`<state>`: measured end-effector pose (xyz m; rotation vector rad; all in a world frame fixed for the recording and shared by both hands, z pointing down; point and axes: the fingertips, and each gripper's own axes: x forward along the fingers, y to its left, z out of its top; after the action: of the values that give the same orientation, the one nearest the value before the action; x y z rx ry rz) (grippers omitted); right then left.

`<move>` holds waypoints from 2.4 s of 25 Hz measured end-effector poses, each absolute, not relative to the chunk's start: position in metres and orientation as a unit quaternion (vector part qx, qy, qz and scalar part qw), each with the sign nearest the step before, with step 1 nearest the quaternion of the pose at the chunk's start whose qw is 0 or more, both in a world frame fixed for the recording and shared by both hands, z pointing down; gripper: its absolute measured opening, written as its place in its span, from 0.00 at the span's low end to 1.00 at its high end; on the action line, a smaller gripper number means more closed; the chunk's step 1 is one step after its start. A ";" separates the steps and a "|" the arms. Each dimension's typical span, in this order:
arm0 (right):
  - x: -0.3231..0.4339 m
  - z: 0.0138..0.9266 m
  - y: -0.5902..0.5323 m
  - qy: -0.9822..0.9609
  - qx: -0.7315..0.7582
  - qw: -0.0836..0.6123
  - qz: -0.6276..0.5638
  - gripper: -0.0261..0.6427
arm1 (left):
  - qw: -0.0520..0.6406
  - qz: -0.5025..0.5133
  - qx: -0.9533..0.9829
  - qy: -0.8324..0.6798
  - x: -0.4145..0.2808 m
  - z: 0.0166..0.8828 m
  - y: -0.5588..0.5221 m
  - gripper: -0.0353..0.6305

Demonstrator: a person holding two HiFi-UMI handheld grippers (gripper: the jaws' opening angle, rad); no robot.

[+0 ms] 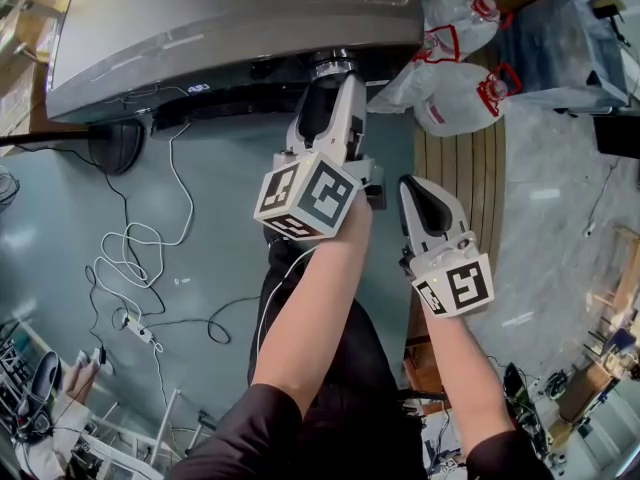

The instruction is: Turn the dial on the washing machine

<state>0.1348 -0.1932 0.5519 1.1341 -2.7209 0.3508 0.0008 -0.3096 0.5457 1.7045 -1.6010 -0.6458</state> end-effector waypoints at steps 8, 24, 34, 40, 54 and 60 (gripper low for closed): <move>0.134 0.557 -0.194 -0.914 0.378 0.088 0.123 0.08 | 0.379 -0.300 0.647 -0.590 0.001 0.549 -0.311 0.46; 0.133 0.562 -0.185 -0.911 0.378 0.090 0.135 0.08 | 0.385 -0.340 0.642 -0.569 0.001 0.549 -0.310 0.47; 0.130 0.550 -0.185 -0.911 0.384 0.079 0.126 0.08 | 0.278 -0.211 0.726 -0.592 0.002 0.534 -0.278 0.39; 0.112 0.531 -0.180 -0.911 0.391 0.070 0.109 0.08 | 0.178 -0.098 0.780 -0.592 -0.006 0.508 -0.245 0.20; 0.044 0.490 -0.132 -0.900 0.427 0.055 0.073 0.08 | 0.078 0.057 0.831 -0.549 -0.060 0.486 -0.128 0.08; 0.015 0.483 -0.083 -0.894 0.441 0.068 0.048 0.08 | 0.063 0.013 0.815 -0.575 -0.128 0.460 -0.069 0.08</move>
<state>0.0148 -0.0828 0.4827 1.3289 -2.6928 0.1456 -0.1281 -0.0694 0.4603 2.4630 -1.7378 0.0396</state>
